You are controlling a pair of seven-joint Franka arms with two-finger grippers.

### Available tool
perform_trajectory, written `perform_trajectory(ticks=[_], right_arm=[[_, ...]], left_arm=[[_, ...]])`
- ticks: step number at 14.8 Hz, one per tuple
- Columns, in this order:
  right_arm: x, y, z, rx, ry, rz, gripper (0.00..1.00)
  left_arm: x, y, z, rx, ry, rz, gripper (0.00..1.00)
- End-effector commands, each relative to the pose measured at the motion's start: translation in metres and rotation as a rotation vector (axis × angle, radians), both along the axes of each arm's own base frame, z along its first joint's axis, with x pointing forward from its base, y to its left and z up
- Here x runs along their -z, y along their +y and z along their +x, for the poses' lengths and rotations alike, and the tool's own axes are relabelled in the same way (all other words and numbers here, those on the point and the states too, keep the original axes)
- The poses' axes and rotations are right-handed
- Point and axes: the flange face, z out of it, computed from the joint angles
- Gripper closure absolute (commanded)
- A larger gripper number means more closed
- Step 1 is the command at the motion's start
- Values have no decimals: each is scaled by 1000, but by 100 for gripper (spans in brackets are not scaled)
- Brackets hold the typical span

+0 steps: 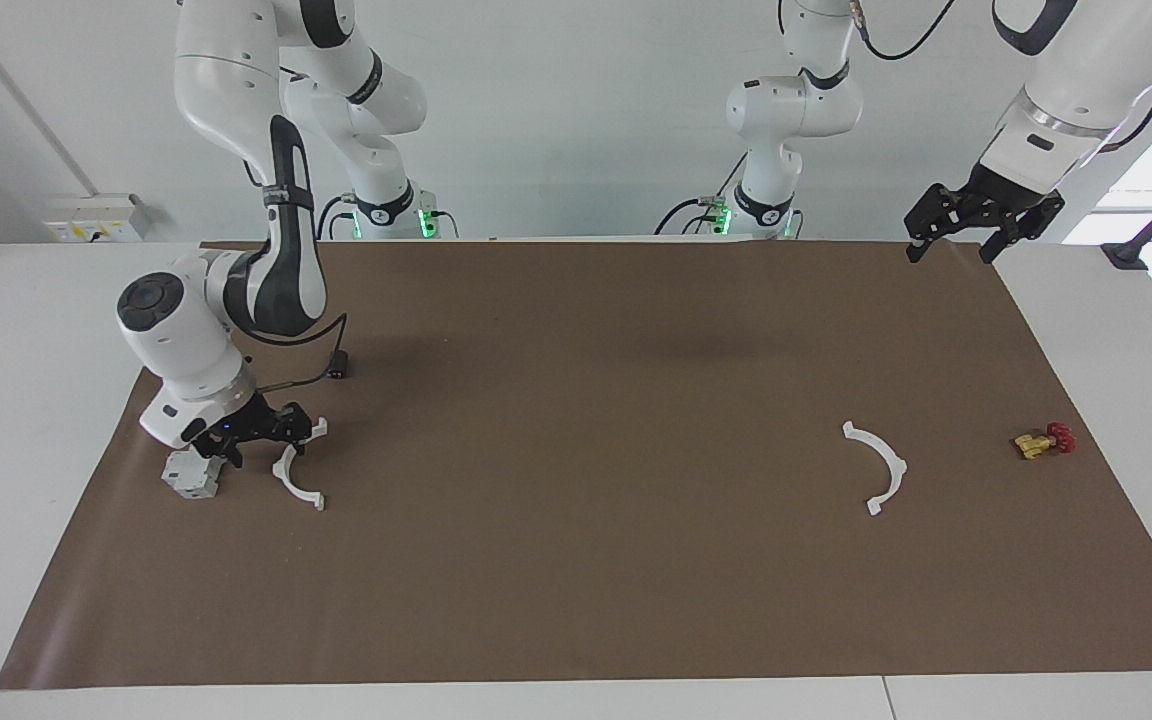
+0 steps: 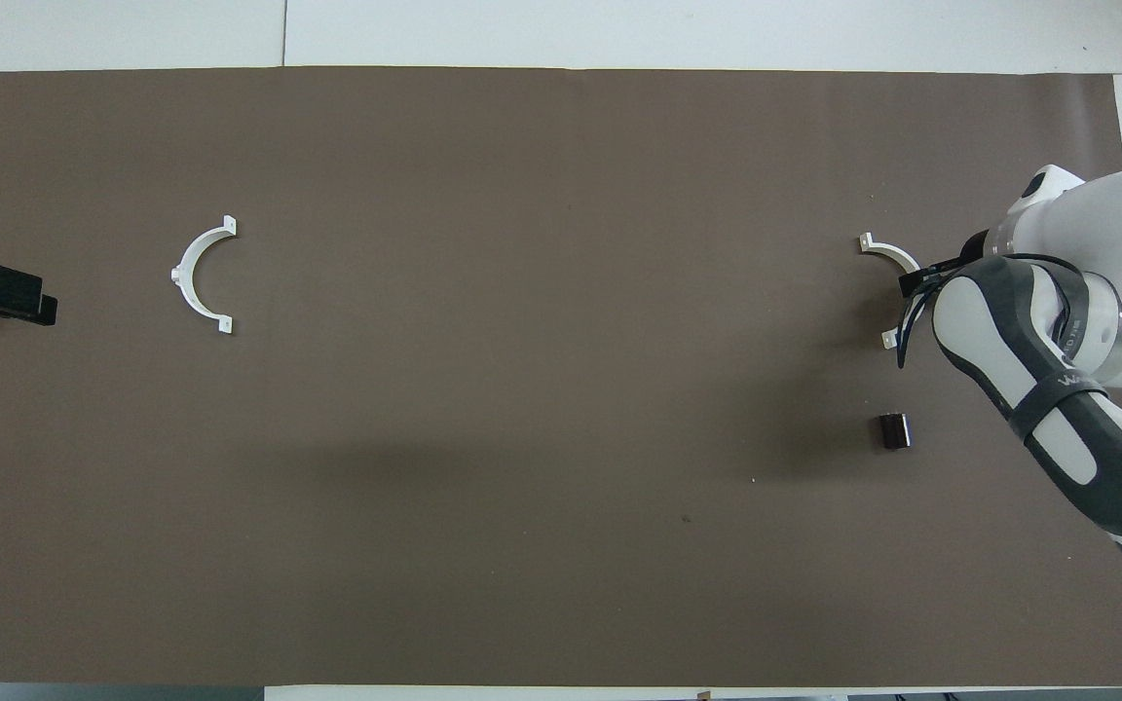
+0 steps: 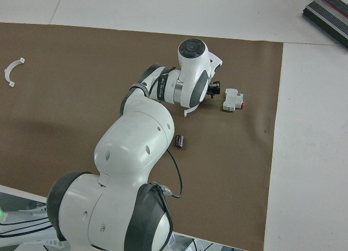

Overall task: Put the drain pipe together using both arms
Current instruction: 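Reach the right gripper to the white clamp half nearest it and grasp, then carry the white clamp half with the right gripper toward the table center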

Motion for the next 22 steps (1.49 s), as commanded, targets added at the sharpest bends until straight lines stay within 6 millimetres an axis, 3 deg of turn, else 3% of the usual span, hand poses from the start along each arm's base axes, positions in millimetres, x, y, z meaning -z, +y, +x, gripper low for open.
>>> perform_trajectory(ticks=[1, 6, 11, 14, 17, 19, 22], right_arm=[[5, -1, 2, -16, -14, 11, 30], [11, 2, -3, -20, -1, 13, 42], [12, 2, -3, -20, -9, 11, 87], [4, 9, 2, -23, -9, 15, 92], [-41, 69, 32, 22, 15, 84, 92], [-58, 150, 41, 98, 39, 83, 91], [-65, 267, 23, 202, 35, 95, 91]], left_arm=[[-1, 2, -4, -13, 10, -9, 0], [-1, 2, -4, -13, 10, -9, 0], [-1, 2, -4, -12, 10, -9, 0], [-1, 2, -4, -12, 12, -9, 0], [-1, 2, -4, -13, 12, -9, 0], [-1, 2, -4, -13, 10, -9, 0], [-1, 2, -4, -12, 10, -9, 0]])
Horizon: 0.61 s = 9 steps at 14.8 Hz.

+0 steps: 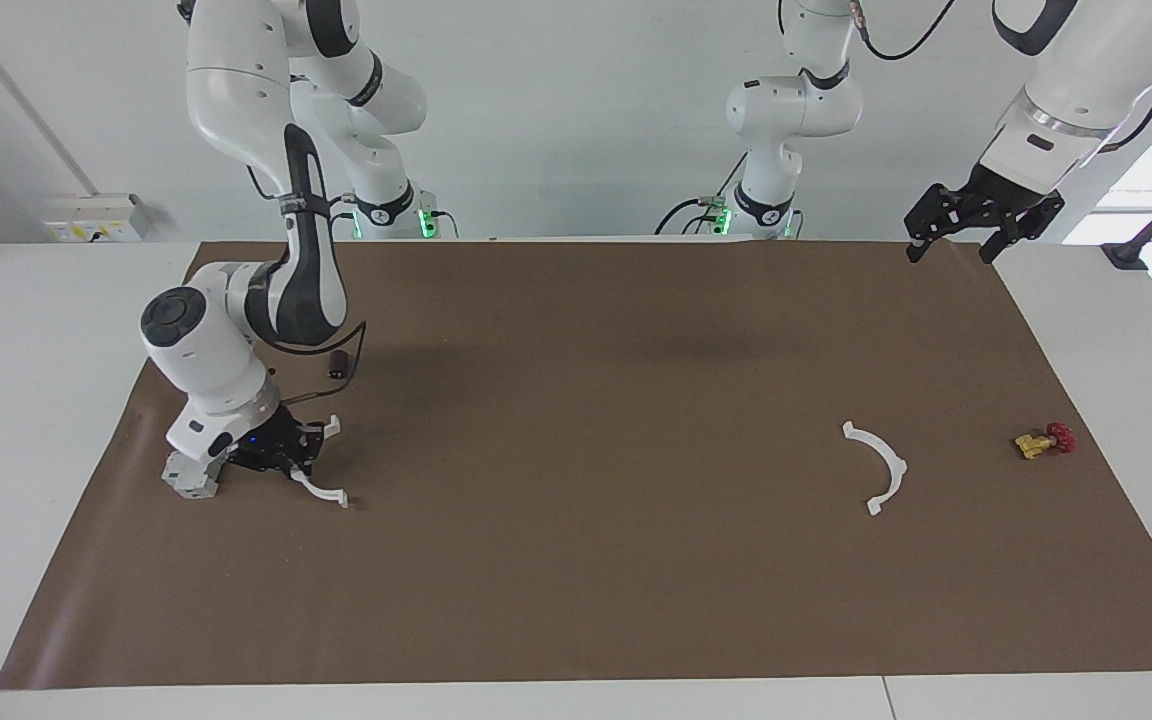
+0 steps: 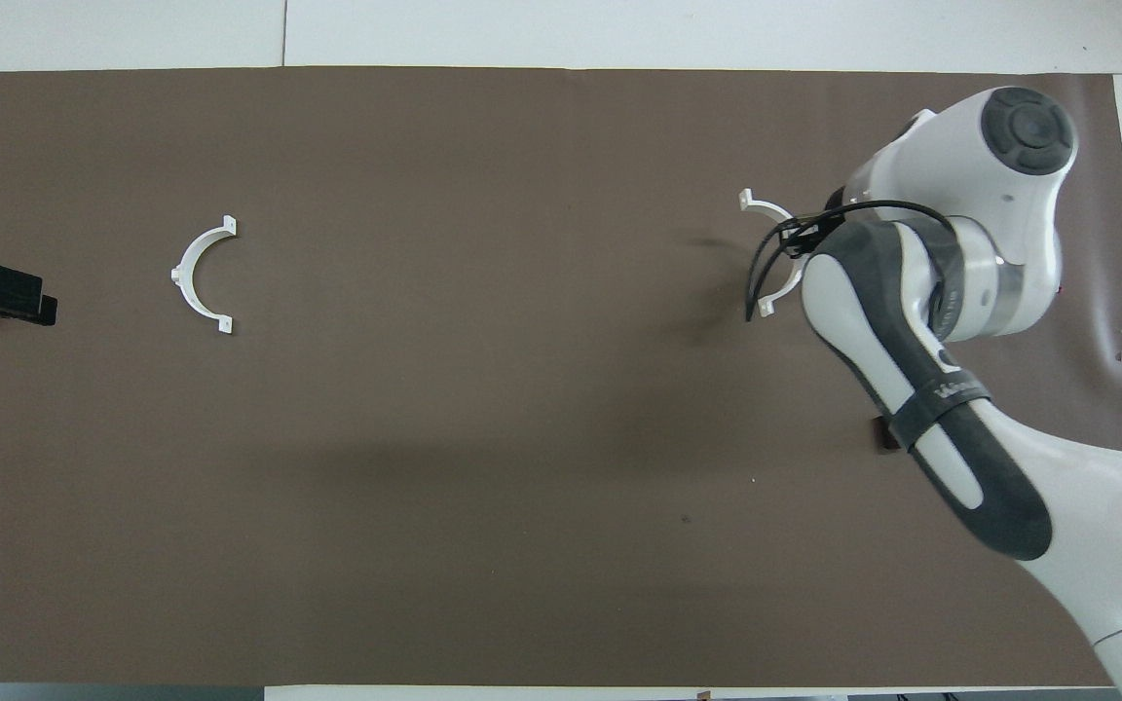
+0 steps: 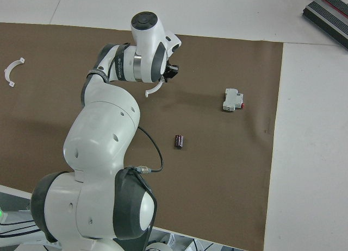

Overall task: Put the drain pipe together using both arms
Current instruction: 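Carry the white clamp half with the right gripper toward the table center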

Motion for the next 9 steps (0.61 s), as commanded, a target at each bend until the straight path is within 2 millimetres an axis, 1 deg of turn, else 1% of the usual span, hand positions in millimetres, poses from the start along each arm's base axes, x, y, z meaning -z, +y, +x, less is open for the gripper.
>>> perform_trajectory(ticks=[1, 2, 4, 5, 6, 9], right_arm=[[4, 87, -16, 93, 15, 6, 91], [3, 111, -24, 113, 11, 6, 91], [12, 133, -33, 130, 0, -3, 91], [19, 150, -39, 119, 3, -4, 91], [26, 158, -42, 104, 5, -10, 91], [43, 159, -44, 71, -5, -47, 89]], left_arm=[[-1, 2, -4, -12, 10, -9, 0], [-1, 2, -4, -13, 10, -9, 0], [-1, 2, -4, -12, 10, -9, 0], [-1, 2, -4, -13, 10, -9, 0], [-1, 2, -4, -12, 10, -9, 0], [-1, 2, -4, -13, 10, -9, 0]])
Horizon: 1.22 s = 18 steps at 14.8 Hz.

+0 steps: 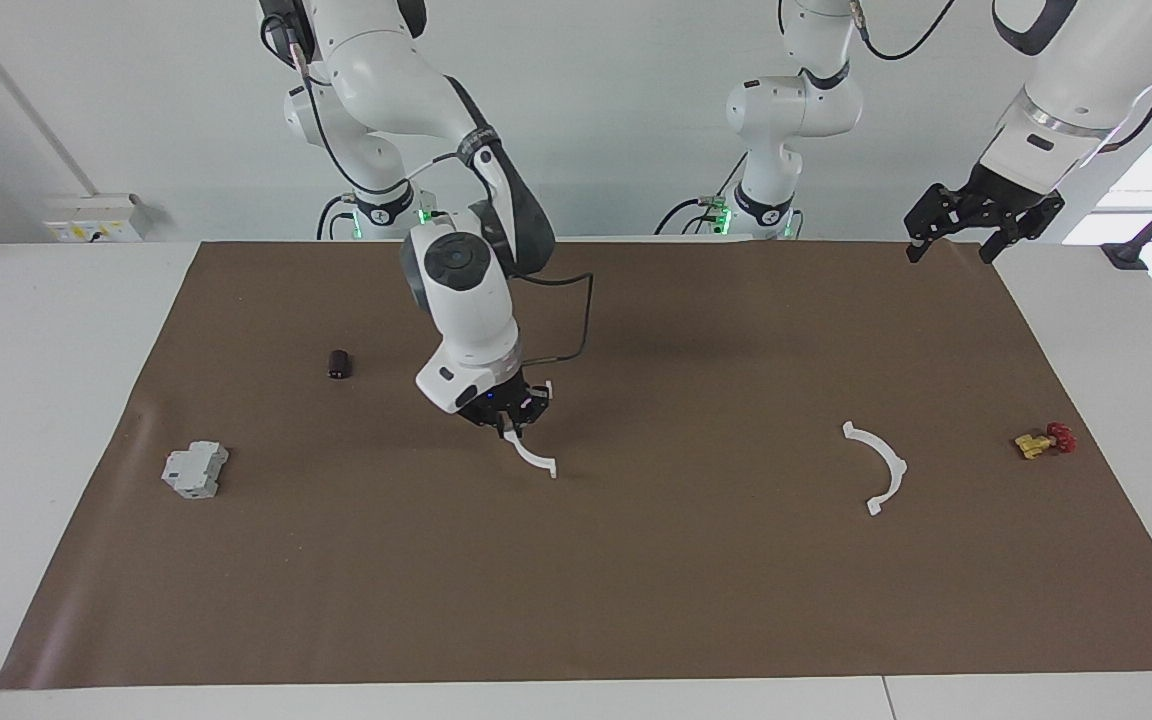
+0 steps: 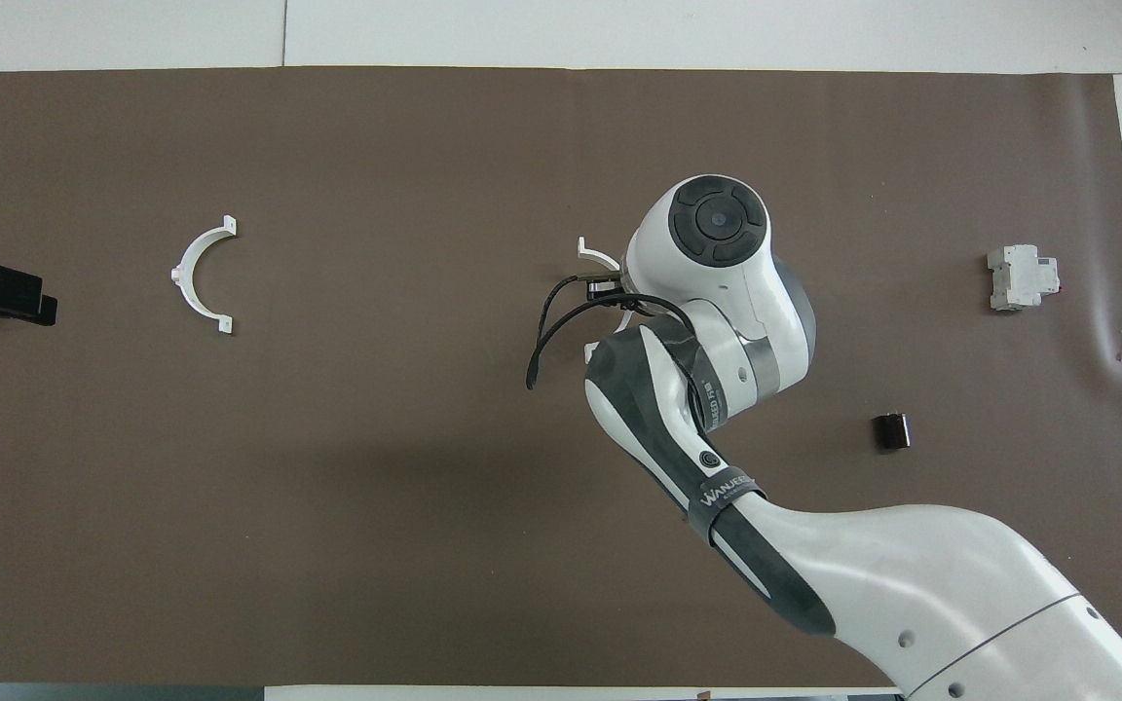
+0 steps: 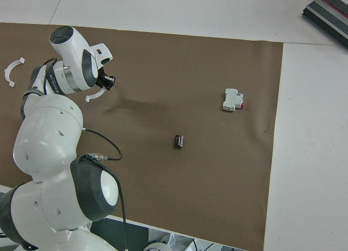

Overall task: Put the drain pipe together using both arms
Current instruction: 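Carry the white clamp half with the right gripper toward the table center, then release the clamp half at center while the left gripper reaches the other half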

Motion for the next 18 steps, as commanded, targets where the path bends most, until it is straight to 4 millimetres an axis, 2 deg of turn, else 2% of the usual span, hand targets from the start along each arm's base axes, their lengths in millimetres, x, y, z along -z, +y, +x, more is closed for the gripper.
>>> perform_trajectory(ticks=[1, 7, 11, 12, 13, 14, 15, 17, 18], right_arm=[[15, 3, -2, -13, -14, -20, 89], [32, 1, -13, -29, -29, -14, 86], [42, 0, -22, -71, -49, -8, 72], [42, 1, -23, -73, -50, -6, 59], [42, 2, -22, -73, -52, -5, 40], [39, 3, -21, -73, -55, -4, 14], [32, 3, -17, -71, -58, -3, 0], [6, -3, -2, -51, -50, -9, 0], [-24, -15, 4, -32, -48, -12, 0]], left_arm=[[-1, 2, -4, -13, 10, -9, 0], [-1, 2, -4, -12, 10, -9, 0], [3, 2, -5, -19, 22, -8, 0], [4, 0, -7, -12, 15, -7, 0], [7, 0, -6, -14, 7, -6, 0], [10, 1, -3, -3, -19, -8, 0], [17, 1, 1, -6, -47, -9, 0], [30, 2, 6, -9, -76, -10, 0], [37, 4, 10, -12, -87, -10, 0]])
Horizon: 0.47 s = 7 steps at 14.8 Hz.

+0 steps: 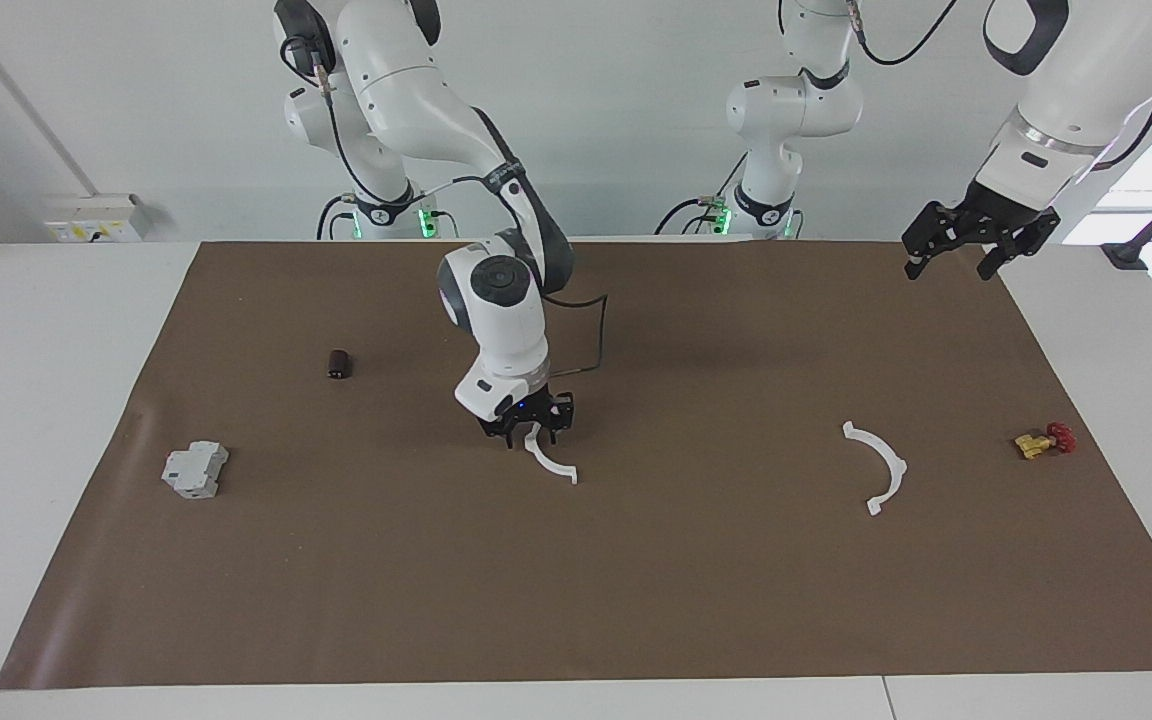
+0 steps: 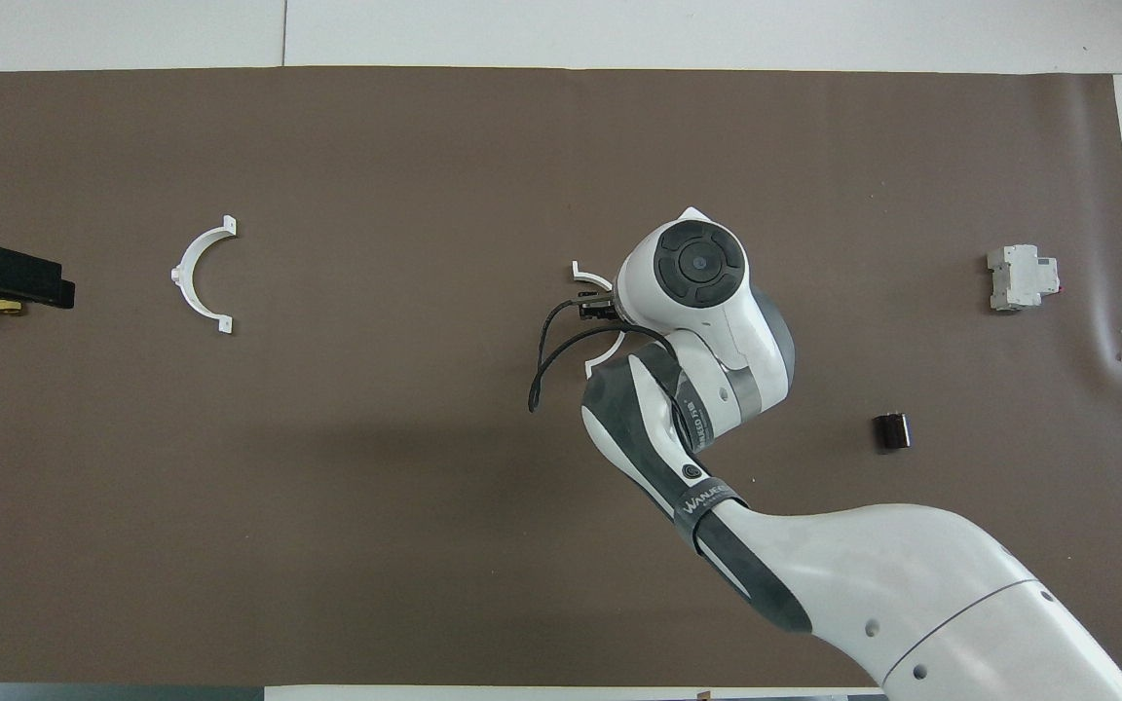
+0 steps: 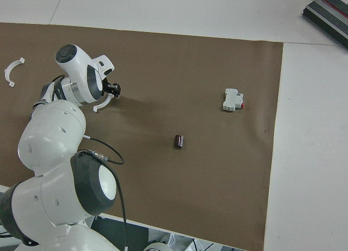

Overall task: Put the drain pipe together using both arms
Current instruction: 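Release the clamp half at center while the left gripper reaches the other half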

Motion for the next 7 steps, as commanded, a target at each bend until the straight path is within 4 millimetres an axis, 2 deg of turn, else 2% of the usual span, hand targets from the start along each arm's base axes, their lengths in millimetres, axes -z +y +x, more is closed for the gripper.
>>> perform_trajectory(ticks=[1, 3, 4, 5, 7], right_arm=[[-71, -38, 16, 37, 5, -12, 0], [-127, -79, 16, 95, -6, -4, 0], [-148, -95, 11, 115, 11, -11, 0], [-168, -109, 5, 133, 30, -17, 0], [-193, -148, -1, 184, 68, -29, 0]], left_arm=[[21, 5, 0, -8, -36, -8, 0], [36, 5, 4, -10, -50, -7, 0], [43, 5, 6, -9, -59, -7, 0], [49, 9, 9, -14, -67, -5, 0], [71, 19, 11, -3, -72, -2, 0]])
